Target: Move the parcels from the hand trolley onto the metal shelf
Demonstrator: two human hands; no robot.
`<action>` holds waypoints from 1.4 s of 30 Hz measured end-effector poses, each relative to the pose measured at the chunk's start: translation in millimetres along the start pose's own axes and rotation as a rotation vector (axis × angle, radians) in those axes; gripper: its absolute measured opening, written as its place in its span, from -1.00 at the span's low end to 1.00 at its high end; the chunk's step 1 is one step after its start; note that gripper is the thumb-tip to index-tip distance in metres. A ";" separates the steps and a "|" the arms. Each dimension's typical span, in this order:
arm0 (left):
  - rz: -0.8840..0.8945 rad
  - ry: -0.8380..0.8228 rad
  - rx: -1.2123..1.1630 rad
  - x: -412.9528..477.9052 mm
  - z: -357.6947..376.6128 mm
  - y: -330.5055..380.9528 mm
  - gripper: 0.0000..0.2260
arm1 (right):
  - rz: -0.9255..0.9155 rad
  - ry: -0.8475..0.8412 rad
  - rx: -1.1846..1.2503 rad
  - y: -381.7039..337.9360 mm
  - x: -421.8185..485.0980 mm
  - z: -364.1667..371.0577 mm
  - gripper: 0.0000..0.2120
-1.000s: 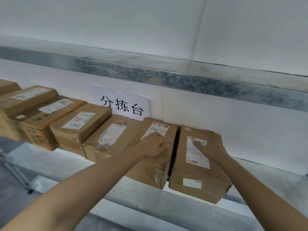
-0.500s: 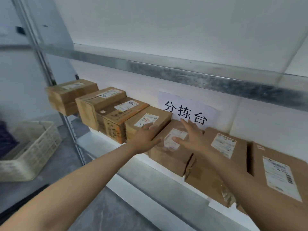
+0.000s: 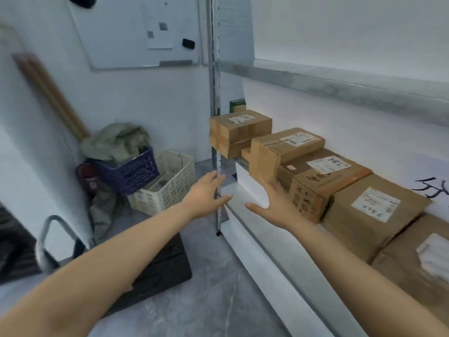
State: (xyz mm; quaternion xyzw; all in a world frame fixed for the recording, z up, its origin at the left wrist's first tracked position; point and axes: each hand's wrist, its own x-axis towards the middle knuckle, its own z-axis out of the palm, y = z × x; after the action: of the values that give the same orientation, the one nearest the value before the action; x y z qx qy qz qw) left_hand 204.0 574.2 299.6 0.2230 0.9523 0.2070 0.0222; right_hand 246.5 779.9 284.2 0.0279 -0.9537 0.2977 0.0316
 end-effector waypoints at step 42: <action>-1.112 0.090 -0.110 -91.6 -5.1 -494.3 -0.24 | -0.488 -0.751 -0.288 -238.6 340.8 457.8 -0.09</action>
State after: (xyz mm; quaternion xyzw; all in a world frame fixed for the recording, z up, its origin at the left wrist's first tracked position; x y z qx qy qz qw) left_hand 80.3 129.7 99.9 -0.3232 0.9144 0.2229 0.0987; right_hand -95.9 311.5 69.8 0.3525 -0.8962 0.1157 -0.2432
